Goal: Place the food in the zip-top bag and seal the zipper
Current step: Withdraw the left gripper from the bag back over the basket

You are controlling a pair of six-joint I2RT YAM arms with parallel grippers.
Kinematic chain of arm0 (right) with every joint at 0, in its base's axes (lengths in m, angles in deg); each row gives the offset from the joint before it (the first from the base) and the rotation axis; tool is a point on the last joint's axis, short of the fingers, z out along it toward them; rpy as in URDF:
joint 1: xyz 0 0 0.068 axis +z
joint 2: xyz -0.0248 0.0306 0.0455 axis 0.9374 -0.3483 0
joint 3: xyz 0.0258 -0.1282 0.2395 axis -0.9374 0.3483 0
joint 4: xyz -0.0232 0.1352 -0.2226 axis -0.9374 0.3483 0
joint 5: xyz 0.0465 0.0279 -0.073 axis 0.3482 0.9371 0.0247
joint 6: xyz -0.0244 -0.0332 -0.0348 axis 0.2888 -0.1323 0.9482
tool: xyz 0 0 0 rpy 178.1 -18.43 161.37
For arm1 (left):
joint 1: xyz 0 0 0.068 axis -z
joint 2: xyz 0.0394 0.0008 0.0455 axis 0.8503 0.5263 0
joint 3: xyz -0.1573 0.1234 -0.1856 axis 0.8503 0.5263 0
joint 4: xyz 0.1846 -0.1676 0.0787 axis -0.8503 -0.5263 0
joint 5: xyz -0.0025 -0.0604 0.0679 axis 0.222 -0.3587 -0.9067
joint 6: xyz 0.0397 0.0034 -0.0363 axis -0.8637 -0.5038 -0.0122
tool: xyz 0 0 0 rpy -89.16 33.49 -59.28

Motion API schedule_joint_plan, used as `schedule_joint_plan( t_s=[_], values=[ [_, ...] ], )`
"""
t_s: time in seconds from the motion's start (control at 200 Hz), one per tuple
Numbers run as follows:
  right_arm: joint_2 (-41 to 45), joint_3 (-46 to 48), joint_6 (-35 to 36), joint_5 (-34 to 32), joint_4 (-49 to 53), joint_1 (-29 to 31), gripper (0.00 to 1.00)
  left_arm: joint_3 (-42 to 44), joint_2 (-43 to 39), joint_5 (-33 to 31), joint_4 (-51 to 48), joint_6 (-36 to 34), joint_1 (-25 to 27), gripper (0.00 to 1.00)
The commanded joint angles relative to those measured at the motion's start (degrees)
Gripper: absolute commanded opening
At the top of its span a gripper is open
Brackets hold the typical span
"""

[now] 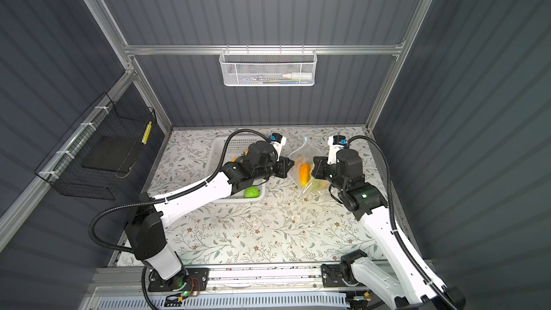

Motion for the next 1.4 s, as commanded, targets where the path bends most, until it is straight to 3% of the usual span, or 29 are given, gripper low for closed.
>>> schedule_joint_plan(
  t_s=[0.0, 0.255, 0.405, 0.54, 0.795, 0.92, 1.021, 1.056, 1.071, 1.116, 1.166, 1.226, 1.281, 1.391],
  values=[
    [2.6, -5.0, 4.9, 0.4, 3.8, -0.4, 0.00, -1.6, -3.3, 2.2, 3.8, -2.0, 0.5, 0.00],
    [7.4, -7.5, 8.8, -8.6, 6.2, -0.8, 0.00, -0.9, -2.3, 1.3, 3.3, -1.1, 0.5, 0.00],
    [8.3, -6.3, 9.1, -9.0, 6.2, -0.9, 0.00, 0.7, 0.5, 3.3, 4.1, 2.2, 0.5, 0.00],
    [5.4, -3.5, 8.3, -5.9, 4.8, -0.9, 0.00, 5.4, 0.4, 1.9, 5.0, 4.0, 0.5, 0.00],
    [-4.6, -1.2, 2.1, 11.5, 2.4, -0.9, 0.00, 12.2, -2.8, -8.2, 1.5, 4.1, 0.4, 0.00],
    [-6.4, 0.1, 0.0, 14.5, -0.8, -0.9, 0.00, 14.4, -4.1, -9.2, 0.8, 4.9, 0.4, 0.00],
    [-6.8, 0.9, -0.7, 16.9, -1.8, -0.9, 0.00, 15.1, -5.9, -11.5, -0.6, 4.5, 0.4, 0.10],
    [-6.8, 1.1, -0.9, 17.5, -2.0, -0.9, 0.00, 15.2, -6.8, -12.3, -1.0, 3.9, 0.3, 0.18],
    [-6.9, 1.2, -1.0, 17.7, -2.2, -0.9, 0.00, 15.2, -7.1, -12.7, -1.3, 3.6, 0.3, 0.26],
    [-7.0, 1.4, -1.3, 18.4, -2.5, -0.9, 0.00, 15.1, -8.2, -14.6, -2.4, 2.8, 0.2, 0.62],
    [-7.1, 1.7, -1.6, 18.7, -2.6, -0.9, 0.00, 14.8, -9.4, -16.8, -3.8, 1.0, -0.1, 0.79],
    [-7.2, 2.1, -2.0, 18.8, -2.7, -0.9, 0.00, 14.0, -10.7, -19.8, -6.7, -1.3, -1.2, 0.88],
    [-7.1, 2.4, -2.2, 18.9, -2.4, -0.9, 0.00, 13.7, -12.0, -20.3, -8.8, -3.0, -3.4, 0.90],
    [-6.5, 2.9, -2.5, 18.1, -2.1, -0.9, 0.00, 16.4, -15.1, -15.9, -9.8, -3.0, -10.8, 0.91]
  ],
)
